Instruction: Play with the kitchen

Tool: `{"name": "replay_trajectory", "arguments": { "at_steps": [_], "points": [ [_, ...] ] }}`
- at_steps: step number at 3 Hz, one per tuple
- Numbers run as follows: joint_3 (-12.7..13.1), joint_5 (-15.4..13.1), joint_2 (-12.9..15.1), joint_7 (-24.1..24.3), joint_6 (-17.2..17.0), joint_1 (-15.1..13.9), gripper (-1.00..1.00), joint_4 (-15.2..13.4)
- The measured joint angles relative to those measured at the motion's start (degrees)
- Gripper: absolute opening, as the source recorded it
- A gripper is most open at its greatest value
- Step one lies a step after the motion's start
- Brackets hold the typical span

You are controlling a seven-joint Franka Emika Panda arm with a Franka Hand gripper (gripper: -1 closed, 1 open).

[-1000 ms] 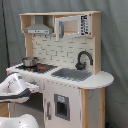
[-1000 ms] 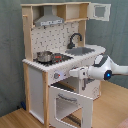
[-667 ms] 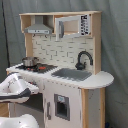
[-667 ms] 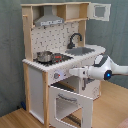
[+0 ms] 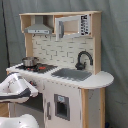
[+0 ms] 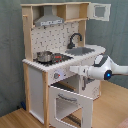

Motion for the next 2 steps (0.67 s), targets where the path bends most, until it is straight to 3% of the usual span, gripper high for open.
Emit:
{"name": "replay_trajectory", "arguments": {
  "at_steps": [2],
  "points": [
    [-0.02,0.0,0.0,12.78,0.02,0.07,-1.0,-0.03]
  ]
}}
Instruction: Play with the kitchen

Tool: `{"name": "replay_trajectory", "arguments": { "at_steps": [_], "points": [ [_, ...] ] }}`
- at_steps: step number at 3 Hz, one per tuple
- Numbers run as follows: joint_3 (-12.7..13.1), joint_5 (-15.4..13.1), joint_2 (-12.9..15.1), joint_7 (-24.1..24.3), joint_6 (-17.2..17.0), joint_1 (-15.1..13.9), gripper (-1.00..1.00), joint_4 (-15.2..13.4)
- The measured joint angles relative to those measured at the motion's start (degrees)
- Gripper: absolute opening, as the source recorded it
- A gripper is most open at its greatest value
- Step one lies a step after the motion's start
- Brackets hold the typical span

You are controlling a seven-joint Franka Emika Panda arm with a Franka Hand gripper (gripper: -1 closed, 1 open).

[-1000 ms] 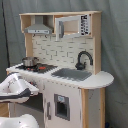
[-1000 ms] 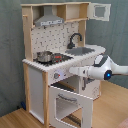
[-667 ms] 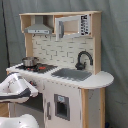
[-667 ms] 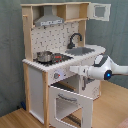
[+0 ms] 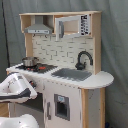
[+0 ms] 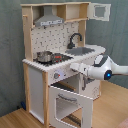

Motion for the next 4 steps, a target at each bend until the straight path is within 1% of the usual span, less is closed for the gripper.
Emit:
{"name": "replay_trajectory", "arguments": {
  "at_steps": [4],
  "points": [
    [-0.04,0.0,-0.09,28.88,-0.02,0.12,-1.0,-0.02]
  ]
}}
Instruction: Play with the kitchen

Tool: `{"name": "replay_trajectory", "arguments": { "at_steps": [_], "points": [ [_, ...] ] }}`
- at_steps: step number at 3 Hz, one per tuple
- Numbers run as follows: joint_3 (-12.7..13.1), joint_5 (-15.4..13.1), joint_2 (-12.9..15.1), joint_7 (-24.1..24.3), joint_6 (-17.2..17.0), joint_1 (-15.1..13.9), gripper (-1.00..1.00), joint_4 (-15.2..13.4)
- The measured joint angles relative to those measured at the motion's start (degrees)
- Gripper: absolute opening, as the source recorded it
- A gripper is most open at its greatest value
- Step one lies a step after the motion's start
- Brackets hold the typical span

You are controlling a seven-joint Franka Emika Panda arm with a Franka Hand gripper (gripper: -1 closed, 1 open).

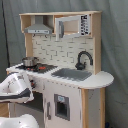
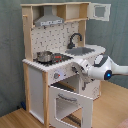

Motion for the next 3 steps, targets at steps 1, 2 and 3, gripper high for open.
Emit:
{"name": "replay_trajectory", "arguments": {
  "at_steps": [1,2,3],
  "points": [
    [0.01,0.0,-0.34,6.51,0.0,0.0,-1.0,0.0],
    [0.03,0.0,-0.77,12.48,0.0,0.0,-1.0,0.0],
    [0.07,0.0,-1.28,18.23,0.0,-0.02,-1.0,0.0]
  ]
}}
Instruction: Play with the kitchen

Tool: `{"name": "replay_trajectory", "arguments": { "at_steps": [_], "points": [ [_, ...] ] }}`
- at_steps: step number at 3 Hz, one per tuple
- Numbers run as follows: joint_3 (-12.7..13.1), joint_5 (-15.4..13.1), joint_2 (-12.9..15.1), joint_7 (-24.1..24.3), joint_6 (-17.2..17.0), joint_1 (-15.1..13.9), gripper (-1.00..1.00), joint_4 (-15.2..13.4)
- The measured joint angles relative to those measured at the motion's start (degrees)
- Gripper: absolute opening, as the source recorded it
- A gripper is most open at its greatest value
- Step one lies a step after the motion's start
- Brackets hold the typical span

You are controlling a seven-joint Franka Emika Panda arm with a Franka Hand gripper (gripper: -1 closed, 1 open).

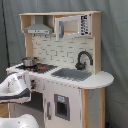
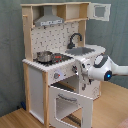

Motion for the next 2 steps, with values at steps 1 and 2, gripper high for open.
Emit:
{"name": "replay_trajectory", "arguments": {
  "at_steps": [1,2],
  "points": [
    [0.07,0.0,-0.75,6.92,-0.02,-0.02,-1.0,0.0],
    [0.17,0.0,-1.69,12.73,-0.03,-0.04,-1.0,0.0]
  ]
}}
